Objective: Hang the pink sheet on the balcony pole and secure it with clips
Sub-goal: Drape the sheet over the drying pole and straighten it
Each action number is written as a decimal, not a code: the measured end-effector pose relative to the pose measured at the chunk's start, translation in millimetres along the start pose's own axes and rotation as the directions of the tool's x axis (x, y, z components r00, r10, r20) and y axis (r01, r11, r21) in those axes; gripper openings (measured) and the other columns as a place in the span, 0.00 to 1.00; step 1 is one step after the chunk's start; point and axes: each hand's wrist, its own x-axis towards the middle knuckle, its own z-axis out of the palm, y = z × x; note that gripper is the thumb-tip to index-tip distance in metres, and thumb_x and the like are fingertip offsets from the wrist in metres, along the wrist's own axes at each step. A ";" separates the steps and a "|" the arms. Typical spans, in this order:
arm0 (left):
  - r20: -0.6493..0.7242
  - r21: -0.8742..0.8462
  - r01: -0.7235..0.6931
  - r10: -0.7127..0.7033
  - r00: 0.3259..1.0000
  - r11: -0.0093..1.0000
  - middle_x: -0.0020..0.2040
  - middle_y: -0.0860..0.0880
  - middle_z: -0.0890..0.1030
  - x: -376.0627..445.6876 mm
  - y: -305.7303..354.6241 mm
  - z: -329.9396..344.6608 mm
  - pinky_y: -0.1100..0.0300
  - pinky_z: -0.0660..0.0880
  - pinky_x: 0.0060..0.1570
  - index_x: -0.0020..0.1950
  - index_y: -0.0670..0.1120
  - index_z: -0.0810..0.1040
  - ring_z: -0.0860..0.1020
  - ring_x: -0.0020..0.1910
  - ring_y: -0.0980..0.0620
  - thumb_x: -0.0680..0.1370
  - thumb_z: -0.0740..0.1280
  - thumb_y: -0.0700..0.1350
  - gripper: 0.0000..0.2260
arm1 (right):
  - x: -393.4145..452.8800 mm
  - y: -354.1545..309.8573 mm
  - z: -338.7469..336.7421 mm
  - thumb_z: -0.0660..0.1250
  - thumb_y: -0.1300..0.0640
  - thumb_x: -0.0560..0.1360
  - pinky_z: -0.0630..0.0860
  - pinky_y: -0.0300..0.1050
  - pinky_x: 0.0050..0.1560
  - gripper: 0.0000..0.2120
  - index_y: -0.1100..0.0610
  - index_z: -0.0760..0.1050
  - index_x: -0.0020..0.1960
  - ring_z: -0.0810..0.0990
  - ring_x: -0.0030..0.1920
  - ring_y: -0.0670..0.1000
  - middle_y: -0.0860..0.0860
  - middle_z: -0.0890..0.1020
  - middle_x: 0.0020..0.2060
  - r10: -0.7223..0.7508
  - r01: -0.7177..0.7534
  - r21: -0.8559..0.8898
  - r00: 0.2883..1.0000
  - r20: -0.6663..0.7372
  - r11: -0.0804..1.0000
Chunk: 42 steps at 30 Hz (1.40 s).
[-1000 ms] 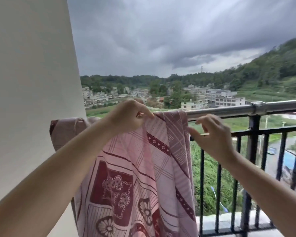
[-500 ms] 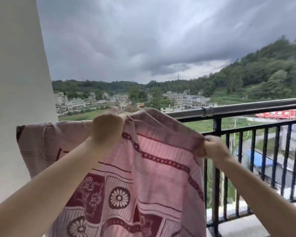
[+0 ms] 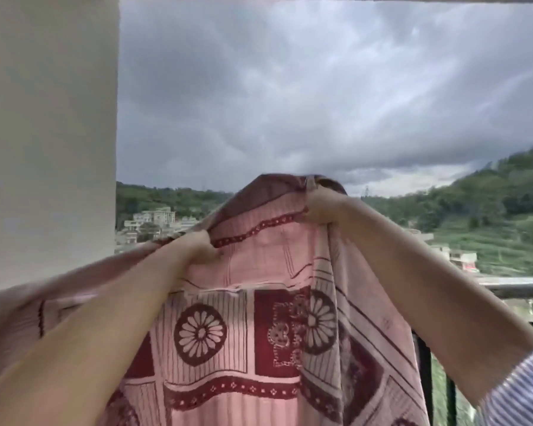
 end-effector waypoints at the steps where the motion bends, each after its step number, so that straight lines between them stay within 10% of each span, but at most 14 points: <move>1: 0.082 0.010 -0.029 0.028 0.996 1.000 0.57 0.43 0.75 -6.2 10.8 9.4 0.55 0.70 0.59 0.65 0.42 0.69 0.74 0.56 0.46 0.78 0.58 0.52 0.19 | -4.1 2.1 15.0 0.64 0.44 0.71 0.70 0.47 0.58 0.39 0.66 0.50 0.70 0.71 0.61 0.60 0.63 0.71 0.62 -0.018 0.014 0.042 0.995 0.100 0.999; 4: 0.142 -0.076 -0.224 0.233 0.962 0.971 0.46 0.49 0.75 -34.9 46.1 33.0 0.59 0.72 0.46 0.54 0.43 0.76 0.73 0.45 0.51 0.80 0.55 0.50 0.14 | -30.3 21.3 49.3 0.63 0.49 0.74 0.70 0.47 0.60 0.29 0.65 0.60 0.67 0.70 0.63 0.58 0.59 0.70 0.65 -0.095 0.053 0.120 0.922 0.375 0.991; 9: -0.043 -0.129 -0.499 0.498 0.866 0.857 0.43 0.48 0.83 -76.2 85.1 56.3 0.56 0.77 0.39 0.53 0.45 0.79 0.78 0.38 0.51 0.77 0.61 0.50 0.12 | -91.6 58.3 41.1 0.60 0.53 0.76 0.70 0.45 0.60 0.21 0.61 0.67 0.65 0.74 0.56 0.50 0.58 0.73 0.63 -0.175 0.065 0.392 0.952 0.252 0.918; 12: -0.164 -0.027 -0.520 0.510 0.845 0.854 0.46 0.48 0.84 -83.6 90.7 64.8 0.63 0.72 0.31 0.64 0.49 0.73 0.72 0.28 0.58 0.77 0.61 0.52 0.17 | -146.4 74.3 39.6 0.62 0.55 0.75 0.70 0.38 0.50 0.15 0.62 0.74 0.58 0.77 0.53 0.53 0.58 0.79 0.56 -0.077 0.130 0.450 0.988 -0.134 0.883; 14: -0.165 0.069 -0.523 0.527 0.834 0.849 0.44 0.47 0.82 -86.1 91.8 68.9 0.63 0.74 0.32 0.71 0.54 0.61 0.71 0.28 0.56 0.78 0.58 0.53 0.22 | -187.7 84.8 53.6 0.65 0.52 0.71 0.67 0.36 0.55 0.18 0.65 0.76 0.53 0.75 0.54 0.52 0.61 0.80 0.52 0.000 0.217 0.322 0.829 -0.560 0.922; 16: -0.146 0.155 -0.530 0.549 0.823 0.834 0.43 0.46 0.80 -90.2 92.3 71.8 0.59 0.78 0.38 0.72 0.59 0.51 0.74 0.33 0.52 0.79 0.55 0.52 0.23 | -222.8 95.0 84.0 0.64 0.48 0.67 0.65 0.30 0.54 0.23 0.67 0.76 0.50 0.73 0.48 0.50 0.61 0.80 0.45 0.107 0.153 0.311 0.727 -0.679 0.938; 20: -0.246 0.143 -0.542 0.560 0.791 0.828 0.56 0.44 0.80 -99.9 103.5 72.7 0.49 0.78 0.52 0.69 0.54 0.65 0.79 0.54 0.45 0.79 0.55 0.47 0.17 | -268.6 96.7 136.4 0.60 0.28 0.60 0.76 0.28 0.45 0.37 0.54 0.72 0.58 0.76 0.39 0.44 0.50 0.78 0.48 0.146 -0.083 0.726 0.989 -0.024 0.682; 24: -0.299 0.196 -0.481 0.519 0.801 0.854 0.58 0.44 0.75 -108.9 123.1 77.2 0.51 0.73 0.59 0.56 0.42 0.77 0.71 0.60 0.47 0.77 0.59 0.54 0.18 | -281.6 88.5 157.8 0.65 0.59 0.73 0.77 0.33 0.40 0.08 0.50 0.71 0.49 0.77 0.39 0.38 0.44 0.77 0.43 -0.109 -0.332 0.782 0.886 0.450 0.527; 28: -0.297 0.381 -0.360 0.481 0.825 0.852 0.50 0.45 0.77 -112.7 136.9 80.6 0.54 0.74 0.52 0.50 0.39 0.76 0.75 0.52 0.45 0.75 0.62 0.56 0.19 | -297.5 101.3 162.1 0.62 0.58 0.74 0.73 0.32 0.29 0.08 0.59 0.75 0.38 0.73 0.30 0.41 0.47 0.77 0.35 0.036 -0.473 0.648 0.823 0.568 0.597; 36: -0.380 0.106 -0.449 0.453 0.806 0.887 0.36 0.42 0.77 -111.5 160.4 77.4 0.54 0.75 0.37 0.48 0.37 0.76 0.76 0.35 0.46 0.78 0.57 0.38 0.08 | -247.1 187.8 20.3 0.54 0.74 0.69 0.60 0.29 0.15 0.18 0.61 0.67 0.24 0.64 0.12 0.43 0.50 0.68 0.15 0.515 -0.272 0.808 0.856 -0.045 0.522; 39: -0.493 -0.164 -0.402 0.278 0.825 0.901 0.41 0.36 0.78 -93.3 188.1 56.9 0.54 0.71 0.39 0.49 0.34 0.75 0.75 0.39 0.43 0.77 0.59 0.37 0.08 | -189.8 196.2 -24.1 0.54 0.71 0.70 0.74 0.45 0.33 0.12 0.70 0.77 0.40 0.81 0.36 0.59 0.63 0.78 0.32 0.554 -0.205 0.704 0.773 -0.311 0.680; 42: -0.620 -0.288 -0.334 0.091 0.780 0.897 0.50 0.30 0.78 -63.1 223.3 40.3 0.49 0.71 0.47 0.54 0.32 0.72 0.76 0.50 0.35 0.77 0.55 0.34 0.10 | -147.1 206.5 -42.1 0.52 0.67 0.76 0.72 0.50 0.54 0.15 0.71 0.70 0.57 0.73 0.59 0.62 0.68 0.75 0.56 0.478 -0.278 0.440 0.752 -0.453 0.854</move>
